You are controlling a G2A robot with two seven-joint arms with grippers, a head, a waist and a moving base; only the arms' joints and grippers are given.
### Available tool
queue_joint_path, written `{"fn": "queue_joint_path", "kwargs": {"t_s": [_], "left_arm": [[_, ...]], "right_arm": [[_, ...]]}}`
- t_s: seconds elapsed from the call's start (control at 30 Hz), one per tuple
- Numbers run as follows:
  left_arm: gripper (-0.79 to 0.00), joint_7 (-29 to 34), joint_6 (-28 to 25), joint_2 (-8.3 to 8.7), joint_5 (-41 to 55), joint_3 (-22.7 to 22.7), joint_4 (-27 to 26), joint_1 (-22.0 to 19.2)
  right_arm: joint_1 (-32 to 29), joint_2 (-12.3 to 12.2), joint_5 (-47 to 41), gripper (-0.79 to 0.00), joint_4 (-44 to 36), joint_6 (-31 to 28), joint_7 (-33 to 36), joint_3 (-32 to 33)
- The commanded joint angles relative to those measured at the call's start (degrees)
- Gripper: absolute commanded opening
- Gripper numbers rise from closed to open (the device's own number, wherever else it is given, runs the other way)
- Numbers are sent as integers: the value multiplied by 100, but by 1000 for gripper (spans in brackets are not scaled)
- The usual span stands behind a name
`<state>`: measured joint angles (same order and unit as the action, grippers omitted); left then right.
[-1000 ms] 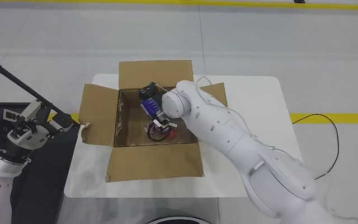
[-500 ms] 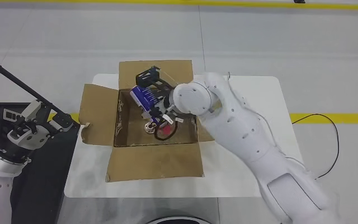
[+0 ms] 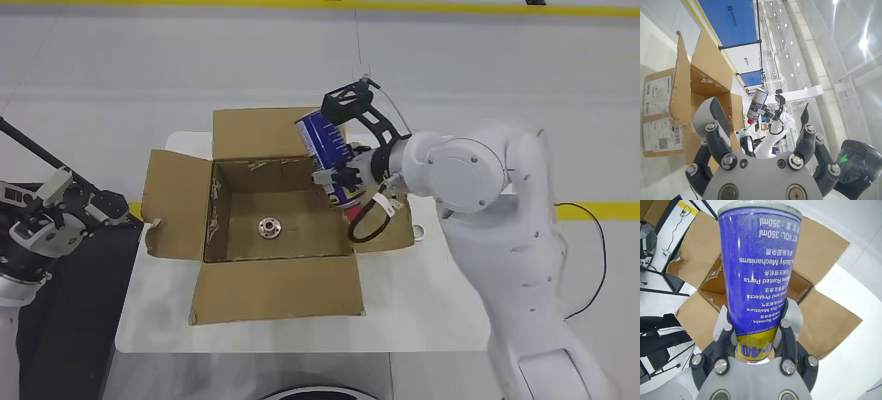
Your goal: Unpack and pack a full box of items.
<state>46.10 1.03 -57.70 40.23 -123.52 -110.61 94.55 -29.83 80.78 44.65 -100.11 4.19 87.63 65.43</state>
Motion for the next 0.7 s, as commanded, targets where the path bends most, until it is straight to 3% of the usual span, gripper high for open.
{"fn": "queue_joint_path", "kwargs": {"t_s": [0.0,0.33,0.67], "left_arm": [[0,9,9,3,-3,7,9,-22],[0,9,9,3,-3,7,9,-22],[0,9,9,3,-3,7,9,-22]], "right_arm": [[-125,-90,155,-785,-156,19,37,240],[-961,-793,438,-785,-625,217,37,1058],[-1942,-1702,282,-785,-1452,537,37,1580]]}}
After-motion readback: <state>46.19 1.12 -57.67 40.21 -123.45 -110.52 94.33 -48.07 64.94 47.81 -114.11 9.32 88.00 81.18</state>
